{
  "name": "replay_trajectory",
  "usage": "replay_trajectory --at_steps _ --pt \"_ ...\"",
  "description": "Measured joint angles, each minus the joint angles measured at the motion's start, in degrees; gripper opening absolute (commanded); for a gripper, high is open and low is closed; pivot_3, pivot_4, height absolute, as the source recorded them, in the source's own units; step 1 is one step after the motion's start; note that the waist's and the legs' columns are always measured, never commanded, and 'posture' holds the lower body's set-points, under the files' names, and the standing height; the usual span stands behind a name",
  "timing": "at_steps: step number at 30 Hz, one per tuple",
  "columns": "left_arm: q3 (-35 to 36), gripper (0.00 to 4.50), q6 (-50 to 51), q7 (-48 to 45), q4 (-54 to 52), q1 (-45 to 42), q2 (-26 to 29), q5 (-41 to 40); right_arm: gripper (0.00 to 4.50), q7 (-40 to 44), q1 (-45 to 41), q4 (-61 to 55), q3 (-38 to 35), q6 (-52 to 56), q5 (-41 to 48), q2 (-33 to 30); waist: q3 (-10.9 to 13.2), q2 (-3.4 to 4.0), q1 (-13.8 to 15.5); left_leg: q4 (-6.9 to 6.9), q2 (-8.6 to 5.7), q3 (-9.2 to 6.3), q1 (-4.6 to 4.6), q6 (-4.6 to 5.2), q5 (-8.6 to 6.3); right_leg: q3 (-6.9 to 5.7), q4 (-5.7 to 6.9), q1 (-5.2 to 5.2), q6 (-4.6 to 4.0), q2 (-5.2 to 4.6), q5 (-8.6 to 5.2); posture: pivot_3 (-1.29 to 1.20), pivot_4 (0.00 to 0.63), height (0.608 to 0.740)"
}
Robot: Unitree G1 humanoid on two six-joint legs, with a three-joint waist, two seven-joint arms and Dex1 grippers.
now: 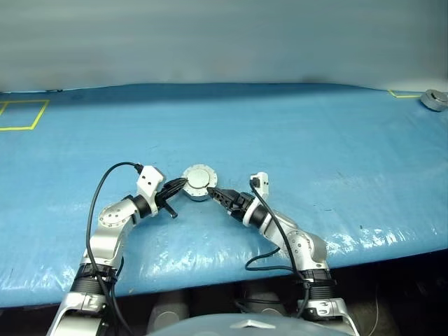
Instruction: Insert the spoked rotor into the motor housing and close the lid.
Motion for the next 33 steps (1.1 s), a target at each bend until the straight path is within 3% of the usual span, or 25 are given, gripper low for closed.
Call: replay_trajectory --at_steps 10,13,19,21,33 --pt "-0.1 0.00 -0.1 0.0 0.4 -0.3 0.0 0.1 4.45 1.5 -3.0 3.3 1.6 -0.3 -0.7 1.2 0.0 0.03 0.0 -0.03 -0.04 -0.02 -0.10 0.00 0.00 0.00 -0.01 -0.05 -0.19 -0.01 0.11 0.00 0.150 0.740" --pt "-0.1 0.00 -0.1 0.0 0.4 -0.3 0.0 0.1 3.81 1.6 -2.9 4.0 0.7 -0.4 -0.4 1.8 0.0 0.03 0.1 -0.04 -0.05 -0.03 -0.10 0.00 0.00 0.00 -0.01 -0.06 -0.18 -0.01 0.11 0.00 0.150 0.740" --pt "0.1 0.00 -0.1 0.1 0.4 -0.2 0.1 0.1 1.78 2.2 -1.8 4.2 -0.2 -0.5 0.2 1.8 0.1 0.06 0.0 -0.08 -0.08 -0.03 -0.19 0.00 0.00 0.00 -0.02 -0.15 -0.19 -0.01 0.12 0.00 0.150 0.740" --pt "0.5 0.00 0.0 0.1 0.5 0.0 0.3 0.2 1.28 2.7 -1.9 3.8 -0.1 -1.0 0.2 1.8 0.1 0.06 0.1 -0.08 -0.08 -0.05 -0.18 0.00 0.00 -0.01 -0.02 -0.13 -0.18 -0.01 0.11 0.00 0.150 0.740" --pt "0.5 0.00 -0.1 -0.1 0.5 0.4 0.6 0.2 1.20 3.2 -1.5 3.8 0.5 -2.6 -0.6 1.8 0.1 0.07 0.1 -0.07 -0.07 -0.04 -0.16 -0.01 0.01 0.01 -0.01 -0.11 -0.02 -0.02 0.02 0.00 0.150 0.740"
